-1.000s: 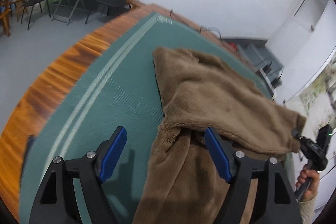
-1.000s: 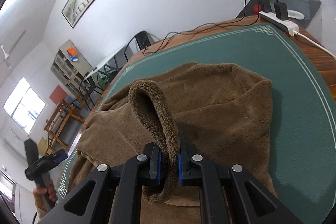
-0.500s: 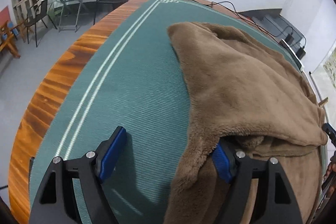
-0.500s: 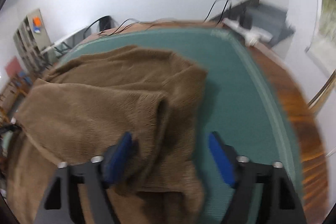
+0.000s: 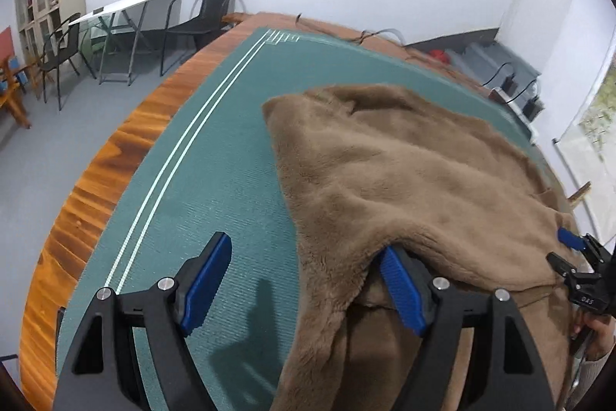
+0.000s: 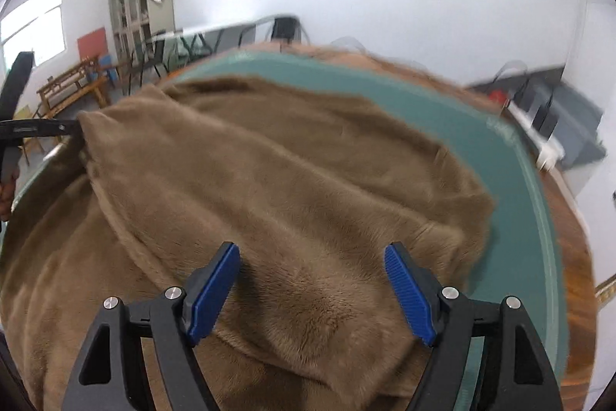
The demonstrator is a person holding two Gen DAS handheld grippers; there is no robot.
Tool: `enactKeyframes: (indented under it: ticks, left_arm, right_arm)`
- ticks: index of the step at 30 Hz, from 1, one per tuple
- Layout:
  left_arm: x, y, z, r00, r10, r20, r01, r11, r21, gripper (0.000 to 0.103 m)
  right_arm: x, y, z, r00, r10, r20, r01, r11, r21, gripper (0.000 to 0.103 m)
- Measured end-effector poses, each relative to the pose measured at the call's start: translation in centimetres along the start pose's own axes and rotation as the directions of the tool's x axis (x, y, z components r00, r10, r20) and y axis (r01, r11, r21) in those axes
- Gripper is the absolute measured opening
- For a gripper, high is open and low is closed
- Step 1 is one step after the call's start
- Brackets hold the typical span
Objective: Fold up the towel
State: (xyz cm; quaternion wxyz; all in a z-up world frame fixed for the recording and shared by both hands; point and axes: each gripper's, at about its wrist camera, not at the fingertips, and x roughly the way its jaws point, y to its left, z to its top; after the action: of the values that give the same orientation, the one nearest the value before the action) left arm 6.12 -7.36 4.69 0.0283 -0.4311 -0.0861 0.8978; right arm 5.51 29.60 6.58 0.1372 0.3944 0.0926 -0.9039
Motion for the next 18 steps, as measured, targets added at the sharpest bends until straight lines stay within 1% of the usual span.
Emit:
enactKeyframes:
  ticks: [2,4,6,7,11,13,15,18]
  left_arm:
    - [1.0,0.9,-0.3,0.999,0.039,-0.019,-0.039,0.999,-0.018,0.081]
    - [1.7,2.1,-0.8,0.997,0.067,-0.034,-0.068,0.997,-0.042,0.081]
    - [2.1,3.0,-1.6,0.996,0.085,-0.04,-0.086,0.995,-0.04,0.085]
    - [2.3,3.4,-2.1,0.995,0.093,-0.043,-0.095,0.995,-0.038,0.085]
    - [2.0,3.3,-2.1,0.993,0.116,-0.032,-0.116,0.993,-0.018,0.086]
    - [2.0,3.5,-1.9,0.993,0.109,-0.04,-0.11,0.994,-0.027,0.086]
    - [1.2,3.7,-2.0,0.996,0.083,-0.037,-0.084,0.996,-0.041,0.086]
    - [-0.7,3.7,-2.1,0.998,0.055,-0.014,-0.055,0.997,-0.047,0.087]
  right_arm:
    - [1.0,-0.5,-0.6,0.999,0.011,-0.041,-0.011,1.0,0.017,0.08]
    - [1.1,-0.9,-1.1,0.999,0.024,-0.037,-0.023,0.999,0.024,0.08]
    - [1.1,-1.1,-1.6,0.999,0.034,-0.03,-0.033,0.999,0.031,0.08]
    - [1.0,-1.0,-1.7,0.999,0.037,-0.027,-0.036,0.999,0.032,0.081]
    - [1.3,-0.7,-1.6,0.999,0.026,-0.034,-0.025,0.999,0.027,0.083]
    - [1.4,-0.4,-1.5,0.999,0.018,-0.034,-0.017,1.0,0.023,0.083]
    - [0.9,-0.8,-1.3,0.999,0.032,-0.026,-0.031,0.998,0.048,0.083]
    - [-1.0,-1.4,-1.0,0.997,0.068,0.031,-0.07,0.992,0.103,0.083]
